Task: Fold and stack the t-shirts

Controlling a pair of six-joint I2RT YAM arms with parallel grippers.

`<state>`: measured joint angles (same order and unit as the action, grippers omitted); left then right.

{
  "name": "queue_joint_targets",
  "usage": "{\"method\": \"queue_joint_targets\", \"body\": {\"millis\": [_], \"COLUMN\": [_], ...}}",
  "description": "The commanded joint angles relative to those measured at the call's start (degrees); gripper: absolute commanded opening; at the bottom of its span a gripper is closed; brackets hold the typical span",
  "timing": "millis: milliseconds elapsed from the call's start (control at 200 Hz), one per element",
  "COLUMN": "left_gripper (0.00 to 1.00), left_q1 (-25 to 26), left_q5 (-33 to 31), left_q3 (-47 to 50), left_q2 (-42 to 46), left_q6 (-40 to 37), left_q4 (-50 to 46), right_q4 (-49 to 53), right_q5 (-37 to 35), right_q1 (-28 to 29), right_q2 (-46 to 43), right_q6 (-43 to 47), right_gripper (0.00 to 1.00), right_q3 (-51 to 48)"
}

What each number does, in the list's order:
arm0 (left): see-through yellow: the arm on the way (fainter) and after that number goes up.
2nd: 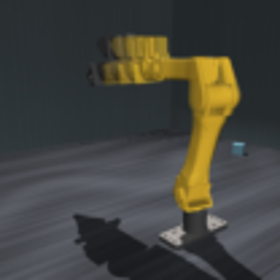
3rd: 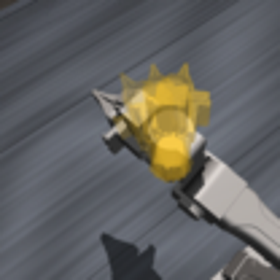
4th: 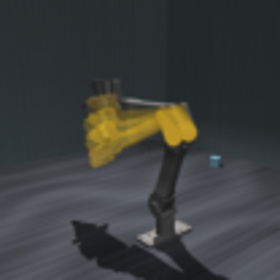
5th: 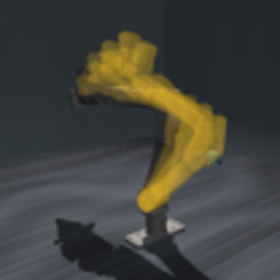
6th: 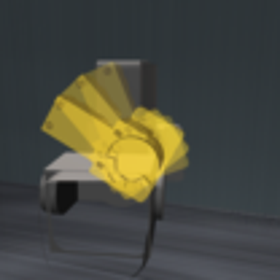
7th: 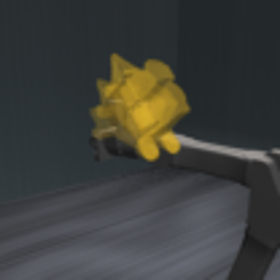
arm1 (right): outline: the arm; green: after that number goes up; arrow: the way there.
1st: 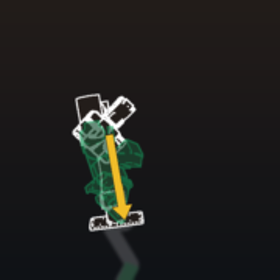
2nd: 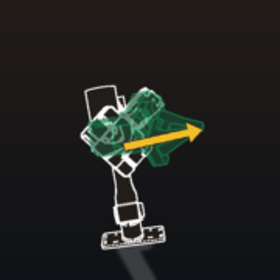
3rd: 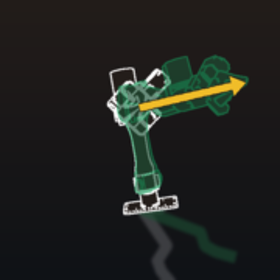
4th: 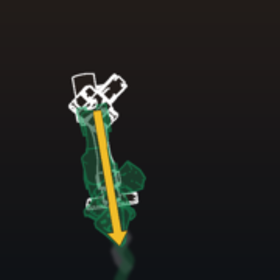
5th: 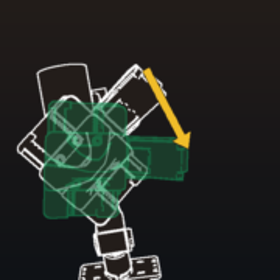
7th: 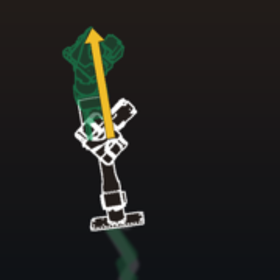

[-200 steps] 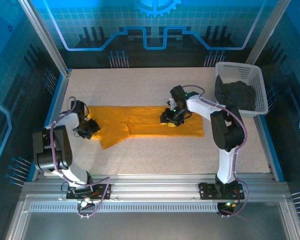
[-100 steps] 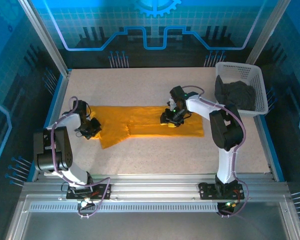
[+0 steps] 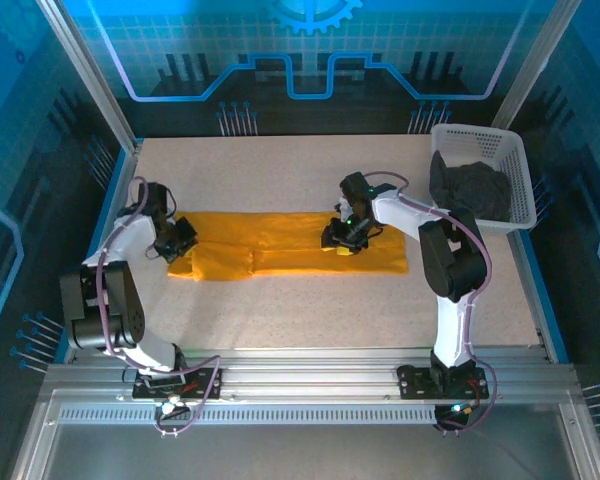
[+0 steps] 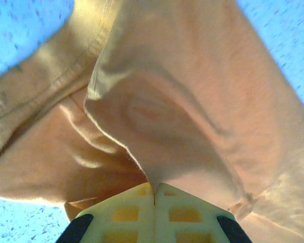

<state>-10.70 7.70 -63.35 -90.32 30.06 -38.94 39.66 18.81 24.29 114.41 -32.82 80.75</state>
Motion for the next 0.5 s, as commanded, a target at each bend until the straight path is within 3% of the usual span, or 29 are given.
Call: {"method": "queue_joint_targets", "body": {"millis": [0, 240, 385, 495], "left_gripper": [0.0, 0.0, 0.0, 0.09], "left_q1": [0.2, 0.2, 0.2, -0.1], "left_q5": [-1.6, -2.3, -6.0, -9.8], "left_q3": [-5.2, -14.7, -17.1, -17.5], "left_q2": [-3.4, -12.9, -17.9, -19.5], "left_q6": [0.3, -2.1, -3.9, -5.1], "left_q4": [-6.6, -10.4, -11.0, -8.2], "right_q4": [1.9, 1.7, 1.7, 1.5], "right_q5": [-0.1, 0.1, -0.3, -0.7], "right_q1": [-0.9, -1.3, -1.5, -1.7], "right_q2": [0.2, -1.0, -1.8, -2.8], "right_q6": [0.3, 0.5, 0.5, 0.4], "right_gripper": [0.44, 0.44, 0.44, 0.44], "right_q3": [0.7, -0.6, -1.3, -1.9]}}
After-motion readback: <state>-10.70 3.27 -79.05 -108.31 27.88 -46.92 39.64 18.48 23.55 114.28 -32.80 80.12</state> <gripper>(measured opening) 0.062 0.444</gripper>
